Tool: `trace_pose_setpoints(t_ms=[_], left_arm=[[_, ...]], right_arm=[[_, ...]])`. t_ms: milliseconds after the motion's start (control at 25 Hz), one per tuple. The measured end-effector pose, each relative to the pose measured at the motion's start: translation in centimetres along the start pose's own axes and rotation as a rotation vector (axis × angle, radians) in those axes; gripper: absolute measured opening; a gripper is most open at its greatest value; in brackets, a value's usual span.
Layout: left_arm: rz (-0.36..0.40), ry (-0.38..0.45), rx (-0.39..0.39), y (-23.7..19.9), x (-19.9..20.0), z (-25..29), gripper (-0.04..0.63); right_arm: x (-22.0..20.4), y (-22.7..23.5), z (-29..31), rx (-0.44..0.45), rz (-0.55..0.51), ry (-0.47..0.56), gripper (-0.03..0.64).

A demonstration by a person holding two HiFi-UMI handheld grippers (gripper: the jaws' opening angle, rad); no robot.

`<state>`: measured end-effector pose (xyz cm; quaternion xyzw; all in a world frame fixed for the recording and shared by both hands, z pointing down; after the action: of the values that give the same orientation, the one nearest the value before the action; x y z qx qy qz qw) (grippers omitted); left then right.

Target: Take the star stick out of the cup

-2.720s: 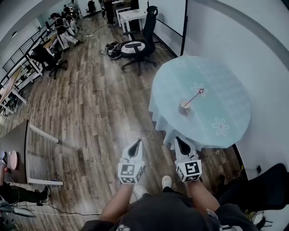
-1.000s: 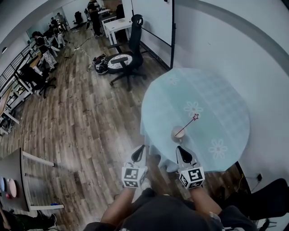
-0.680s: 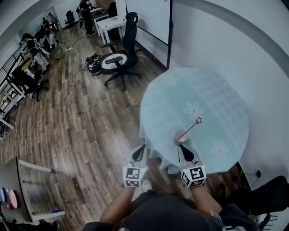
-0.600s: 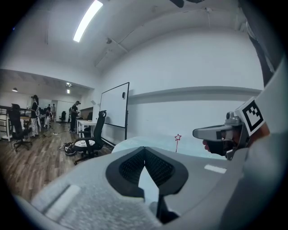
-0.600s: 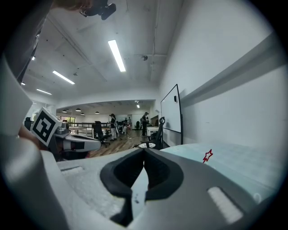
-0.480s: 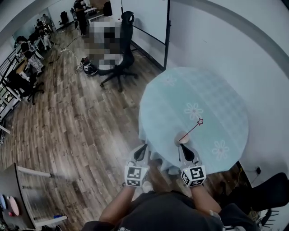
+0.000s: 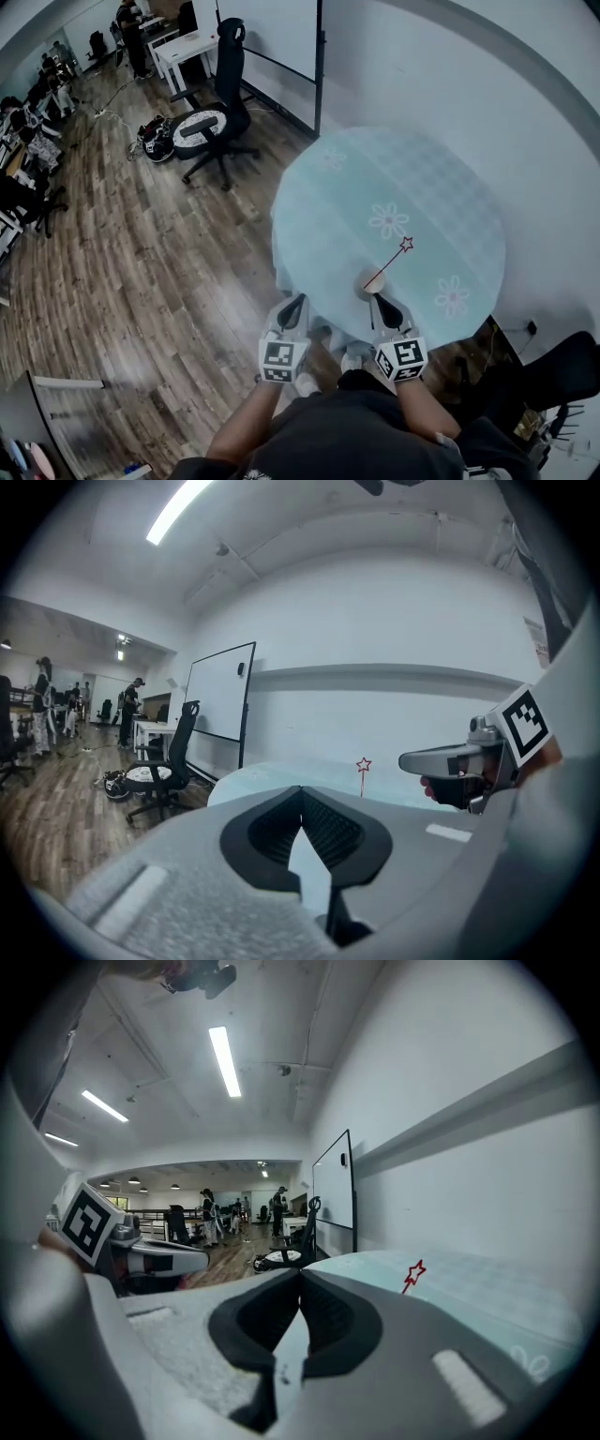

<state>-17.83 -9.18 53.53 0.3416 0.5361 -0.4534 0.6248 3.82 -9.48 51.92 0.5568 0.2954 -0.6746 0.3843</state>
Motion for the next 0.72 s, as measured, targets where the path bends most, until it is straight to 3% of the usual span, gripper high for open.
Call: trace_pose_setpoints(t_ms=[400,520,720], left_arm=[[-0.043,-0.001,-0.042,1.8,1.3,3.5,0.005],[-0.103,-0.021,-0.061,2.4,1.3,5.2,0.005],[-0.101,-0.068,-0.066,3.2,-0.4,7.5,0.005]], right_arm=[[-2.2,3.6,0.6,-0.031,0.045,-0.058,0.003],[-3.2,4.9,1.1,-0.036,0.067,-0.075,0.005],[-4.8,7.1,2.2,-0.037,0.105,-0.119,0.018]])
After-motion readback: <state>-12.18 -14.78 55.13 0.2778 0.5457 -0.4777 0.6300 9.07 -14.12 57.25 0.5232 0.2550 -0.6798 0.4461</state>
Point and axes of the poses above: the fingertips, and each gripper's own axes: z forward along the fingers, y to its right, x out of its top, the point moved 6 cm from there along -z, backward along the fingers, and after that the axes turned 3 degrees about x, right-handed, at the moved point
